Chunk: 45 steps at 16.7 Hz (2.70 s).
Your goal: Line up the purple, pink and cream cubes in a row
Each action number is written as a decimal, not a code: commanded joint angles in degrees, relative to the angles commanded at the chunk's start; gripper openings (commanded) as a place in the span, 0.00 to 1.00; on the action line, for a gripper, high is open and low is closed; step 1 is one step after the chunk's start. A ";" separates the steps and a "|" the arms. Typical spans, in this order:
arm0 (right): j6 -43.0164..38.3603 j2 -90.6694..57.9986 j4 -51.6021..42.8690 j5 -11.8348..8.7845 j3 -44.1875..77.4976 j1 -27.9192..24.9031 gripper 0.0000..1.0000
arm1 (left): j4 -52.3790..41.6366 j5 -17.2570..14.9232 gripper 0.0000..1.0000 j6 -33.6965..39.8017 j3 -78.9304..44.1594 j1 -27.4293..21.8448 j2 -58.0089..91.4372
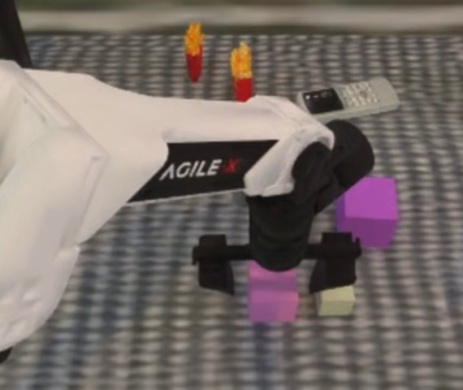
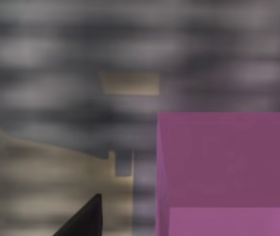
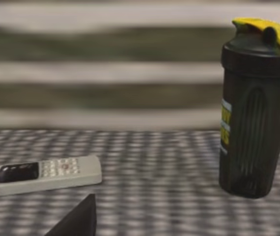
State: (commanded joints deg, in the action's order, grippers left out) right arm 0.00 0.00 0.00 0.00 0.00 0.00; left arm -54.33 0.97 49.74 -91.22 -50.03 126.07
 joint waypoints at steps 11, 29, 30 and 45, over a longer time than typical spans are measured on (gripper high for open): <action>0.00 0.00 0.00 0.00 0.00 0.00 1.00 | -13.86 0.04 1.00 0.33 -9.67 0.89 -4.21; -13.43 -56.03 -32.00 0.29 47.13 -10.56 1.00 | 13.75 0.51 1.00 -16.49 35.99 23.71 -54.40; -14.74 -62.46 -35.38 0.28 51.73 -11.64 1.00 | 16.71 0.43 1.00 -18.78 40.99 26.09 -59.96; -28.45 -122.79 -68.67 0.14 101.74 -23.39 1.00 | 53.83 -0.94 1.00 -49.34 90.78 50.93 -125.40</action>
State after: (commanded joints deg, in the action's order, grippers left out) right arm -28.45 -122.79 -68.67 0.14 101.74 -23.39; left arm -0.50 0.03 0.40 -0.44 0.90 0.67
